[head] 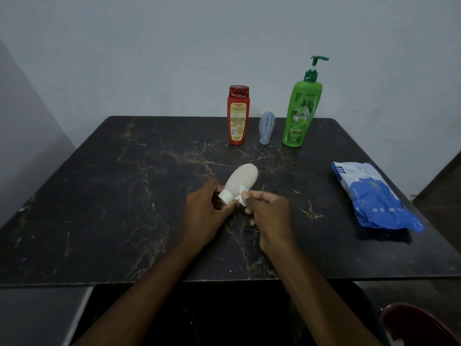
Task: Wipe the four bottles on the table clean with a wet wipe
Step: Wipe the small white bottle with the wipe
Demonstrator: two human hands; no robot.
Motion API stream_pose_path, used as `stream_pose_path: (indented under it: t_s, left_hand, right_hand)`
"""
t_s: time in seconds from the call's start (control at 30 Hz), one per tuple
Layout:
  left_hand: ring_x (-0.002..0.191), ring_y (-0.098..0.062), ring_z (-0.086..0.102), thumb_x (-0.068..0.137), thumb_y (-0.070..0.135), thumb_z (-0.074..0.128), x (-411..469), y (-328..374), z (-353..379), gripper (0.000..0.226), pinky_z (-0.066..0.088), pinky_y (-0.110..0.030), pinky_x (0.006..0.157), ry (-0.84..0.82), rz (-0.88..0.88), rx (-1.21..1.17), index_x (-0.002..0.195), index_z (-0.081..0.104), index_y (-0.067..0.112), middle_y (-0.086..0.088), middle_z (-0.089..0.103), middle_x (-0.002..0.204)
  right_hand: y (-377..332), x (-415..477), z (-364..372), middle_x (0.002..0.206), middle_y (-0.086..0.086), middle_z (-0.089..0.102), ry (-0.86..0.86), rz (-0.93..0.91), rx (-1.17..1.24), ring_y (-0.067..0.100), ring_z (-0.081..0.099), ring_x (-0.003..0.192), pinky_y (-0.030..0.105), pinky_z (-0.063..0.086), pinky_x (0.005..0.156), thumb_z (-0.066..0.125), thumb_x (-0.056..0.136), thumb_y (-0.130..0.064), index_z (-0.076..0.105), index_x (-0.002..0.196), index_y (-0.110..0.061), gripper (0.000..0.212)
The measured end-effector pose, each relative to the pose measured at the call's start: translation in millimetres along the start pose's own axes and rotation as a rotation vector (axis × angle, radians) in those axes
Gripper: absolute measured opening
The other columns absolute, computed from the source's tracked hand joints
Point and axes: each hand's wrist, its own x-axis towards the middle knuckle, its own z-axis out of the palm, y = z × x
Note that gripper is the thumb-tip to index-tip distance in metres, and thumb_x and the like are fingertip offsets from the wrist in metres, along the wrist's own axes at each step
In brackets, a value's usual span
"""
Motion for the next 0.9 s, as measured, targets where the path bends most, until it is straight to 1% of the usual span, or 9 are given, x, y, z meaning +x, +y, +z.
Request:
stream_pose_path:
  t_s: [0.1, 0.17, 0.23, 0.4, 0.5, 0.6, 0.7, 0.77, 0.9]
  left_hand:
    - [0.073, -0.001, 0.062, 0.075, 0.027, 0.089, -0.2, -1.2, 0.1, 0.033, 0.051, -0.018, 0.06, -0.019, 0.027, 0.018, 0.092, 0.062, 0.018, 0.008, 0.067, 0.087]
    - [0.075, -0.005, 0.063, 0.076, 0.028, 0.088, -0.4, -2.8, 0.5, 0.033, 0.054, -0.026, 0.063, -0.034, 0.051, 0.034, 0.096, 0.063, 0.017, 0.005, 0.068, 0.091]
    - [0.08, -0.006, 0.062, 0.078, 0.027, 0.086, -0.4, -3.4, 0.9, 0.034, 0.055, -0.027, 0.067, -0.051, 0.077, 0.059, 0.1, 0.064, 0.016, 0.003, 0.069, 0.098]
    - [0.084, -0.008, 0.061, 0.078, 0.021, 0.086, 1.4, -5.5, 1.5, 0.036, 0.051, -0.019, 0.069, -0.017, 0.114, 0.044, 0.107, 0.065, 0.016, 0.004, 0.069, 0.103]
    - [0.084, -0.008, 0.06, 0.077, 0.017, 0.087, 1.6, -4.8, 2.3, 0.035, 0.046, -0.012, 0.069, -0.044, 0.152, 0.041, 0.106, 0.067, 0.016, 0.003, 0.068, 0.1]
    - [0.083, -0.008, 0.06, 0.075, 0.015, 0.087, 0.9, -4.7, 2.1, 0.034, 0.048, -0.016, 0.069, -0.072, 0.17, 0.01, 0.103, 0.069, 0.015, 0.001, 0.067, 0.096]
    - [0.086, -0.005, 0.062, 0.074, 0.018, 0.088, 1.6, -4.9, -0.3, 0.037, 0.051, -0.018, 0.072, -0.072, 0.104, -0.09, 0.103, 0.065, 0.022, 0.005, 0.068, 0.098]
    - [0.085, -0.011, 0.064, 0.074, 0.019, 0.089, 2.5, -4.5, -1.3, 0.036, 0.052, -0.022, 0.072, -0.11, 0.064, -0.171, 0.101, 0.065, 0.022, 0.006, 0.068, 0.098]
    - [0.088, -0.017, 0.066, 0.078, 0.021, 0.086, 6.2, -4.0, -6.6, 0.033, 0.053, -0.025, 0.074, -0.187, 0.004, -0.342, 0.106, 0.068, 0.016, 0.003, 0.07, 0.1]
  right_hand:
    - [-6.6, 3.1, -4.6, 0.073, -0.004, 0.071, 0.061, -0.017, 0.023, -0.001, 0.057, 0.056, 0.016, 0.042, 0.051, 0.077, 0.083, -0.016, 0.074, 0.092, -0.017, 0.01]
    - [-16.1, 13.5, -13.9, 0.082, -0.005, 0.071, 0.106, -0.038, 0.042, 0.0, 0.059, 0.065, 0.017, 0.043, 0.055, 0.074, 0.085, -0.014, 0.073, 0.095, -0.017, 0.011]
    - [-26.2, 25.1, -25.6, 0.088, -0.006, 0.071, 0.103, -0.104, -0.027, 0.004, 0.061, 0.075, 0.019, 0.045, 0.061, 0.072, 0.087, -0.013, 0.072, 0.098, -0.017, 0.012]
    - [-47.0, 53.9, -43.4, 0.096, -0.004, 0.073, -0.106, -0.437, -0.687, 0.008, 0.064, 0.086, 0.024, 0.047, 0.076, 0.074, 0.085, -0.02, 0.077, 0.093, -0.018, 0.009]
    - [-62.8, 58.6, -33.7, 0.099, -0.004, 0.073, -0.265, -0.53, -0.926, 0.012, 0.063, 0.094, 0.029, 0.049, 0.08, 0.072, 0.084, -0.015, 0.078, 0.09, -0.021, 0.01]
    - [-69.9, 51.9, -16.3, 0.105, 0.002, 0.073, -0.448, -0.542, -1.135, 0.017, 0.064, 0.099, 0.035, 0.054, 0.084, 0.066, 0.083, -0.009, 0.076, 0.087, -0.024, 0.019]
    - [-75.1, 45.4, -8.0, 0.106, -0.001, 0.072, -0.518, -0.618, -1.111, 0.011, 0.061, 0.094, 0.023, 0.047, 0.074, 0.067, 0.084, -0.011, 0.077, 0.09, -0.023, 0.018]
    - [-76.7, 44.1, -9.5, 0.104, -0.005, 0.071, -0.531, -0.657, -1.087, 0.007, 0.057, 0.09, 0.015, 0.039, 0.067, 0.067, 0.086, -0.012, 0.078, 0.094, -0.022, 0.017]
    - [-65.1, 50.3, -31.1, 0.093, -0.013, 0.072, -0.499, -0.631, -0.957, 0.0, 0.062, 0.081, 0.016, 0.044, 0.067, 0.074, 0.086, -0.023, 0.079, 0.096, -0.025, 0.012]
